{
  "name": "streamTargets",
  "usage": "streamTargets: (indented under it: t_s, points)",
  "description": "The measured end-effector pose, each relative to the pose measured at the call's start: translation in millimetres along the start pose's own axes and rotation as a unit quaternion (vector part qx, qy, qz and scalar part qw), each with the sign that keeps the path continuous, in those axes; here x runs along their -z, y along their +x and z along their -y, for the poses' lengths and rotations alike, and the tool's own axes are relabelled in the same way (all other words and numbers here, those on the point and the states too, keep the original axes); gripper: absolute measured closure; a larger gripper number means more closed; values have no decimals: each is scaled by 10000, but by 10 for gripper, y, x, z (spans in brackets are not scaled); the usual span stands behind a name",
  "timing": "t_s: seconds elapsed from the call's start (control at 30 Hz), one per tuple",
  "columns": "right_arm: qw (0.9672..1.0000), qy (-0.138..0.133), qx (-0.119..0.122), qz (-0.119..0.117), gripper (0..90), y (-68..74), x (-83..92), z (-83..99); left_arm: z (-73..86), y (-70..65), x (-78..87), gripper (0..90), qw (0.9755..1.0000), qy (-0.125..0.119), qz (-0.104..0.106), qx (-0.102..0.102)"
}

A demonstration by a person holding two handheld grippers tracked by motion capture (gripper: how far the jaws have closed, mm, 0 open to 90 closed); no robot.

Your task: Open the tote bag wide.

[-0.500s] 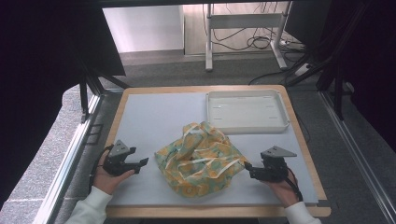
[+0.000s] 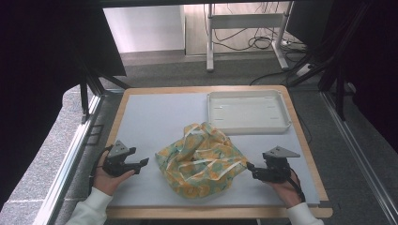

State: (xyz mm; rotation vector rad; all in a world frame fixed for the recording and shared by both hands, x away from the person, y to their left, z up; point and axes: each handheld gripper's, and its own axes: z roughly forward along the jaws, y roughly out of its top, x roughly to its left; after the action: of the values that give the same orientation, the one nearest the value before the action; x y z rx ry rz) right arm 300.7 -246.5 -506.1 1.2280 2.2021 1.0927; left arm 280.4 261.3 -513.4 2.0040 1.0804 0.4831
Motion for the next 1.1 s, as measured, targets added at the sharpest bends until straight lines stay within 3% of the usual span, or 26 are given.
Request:
streamTargets:
  t_s: [0.47,1.1]
  points:
    - [10000,-34,44,-33,239,49,31,-36,-33,-19,85,311,9998,-148,152,68]
    - [9999,-127,13,-116,275,38,100,-75,-86,-98,118,348,9992,-241,320,2]
